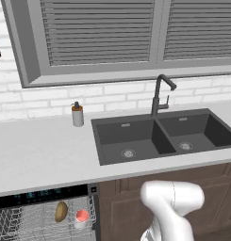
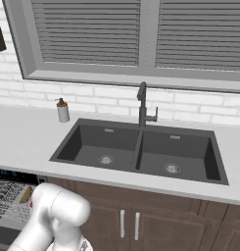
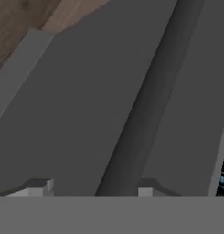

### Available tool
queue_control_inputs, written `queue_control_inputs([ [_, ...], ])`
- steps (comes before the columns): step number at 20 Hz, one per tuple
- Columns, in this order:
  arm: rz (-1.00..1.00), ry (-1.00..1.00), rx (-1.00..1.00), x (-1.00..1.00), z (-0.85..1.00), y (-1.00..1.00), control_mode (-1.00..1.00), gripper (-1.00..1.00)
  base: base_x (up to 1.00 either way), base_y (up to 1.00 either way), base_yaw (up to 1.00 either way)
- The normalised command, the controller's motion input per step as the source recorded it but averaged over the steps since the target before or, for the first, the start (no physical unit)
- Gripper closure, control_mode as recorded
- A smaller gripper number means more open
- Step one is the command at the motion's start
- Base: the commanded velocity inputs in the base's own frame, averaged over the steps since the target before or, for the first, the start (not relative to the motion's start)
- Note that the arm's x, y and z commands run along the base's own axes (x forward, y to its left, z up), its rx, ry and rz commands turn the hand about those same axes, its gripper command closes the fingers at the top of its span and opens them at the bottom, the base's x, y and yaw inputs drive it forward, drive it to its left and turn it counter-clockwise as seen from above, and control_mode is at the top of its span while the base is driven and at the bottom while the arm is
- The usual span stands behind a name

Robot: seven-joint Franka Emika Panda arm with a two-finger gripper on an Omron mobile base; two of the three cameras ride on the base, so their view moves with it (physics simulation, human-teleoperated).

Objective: Pick up the cup and bowl from the counter, place them in the dishwasher, and close the dishwasher door.

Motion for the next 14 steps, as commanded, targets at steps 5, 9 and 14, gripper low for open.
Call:
queue_control_inputs([
  [5, 0.00, -0.38, -0.24, 0.93, 0.00, 0.00, -1.00, -1.00, 0.00, 0.00, 0.00],
  [9, 0.00, -0.39, -0.23, 1.00, 0.00, -0.01, -1.00, -1.00, 0.00, 0.00, 0.00],
  [14, 0.00, -0.33, -0.19, 1.00, 0.00, -0.06, -1.00, -1.00, 0.00, 0.00, 0.00],
])
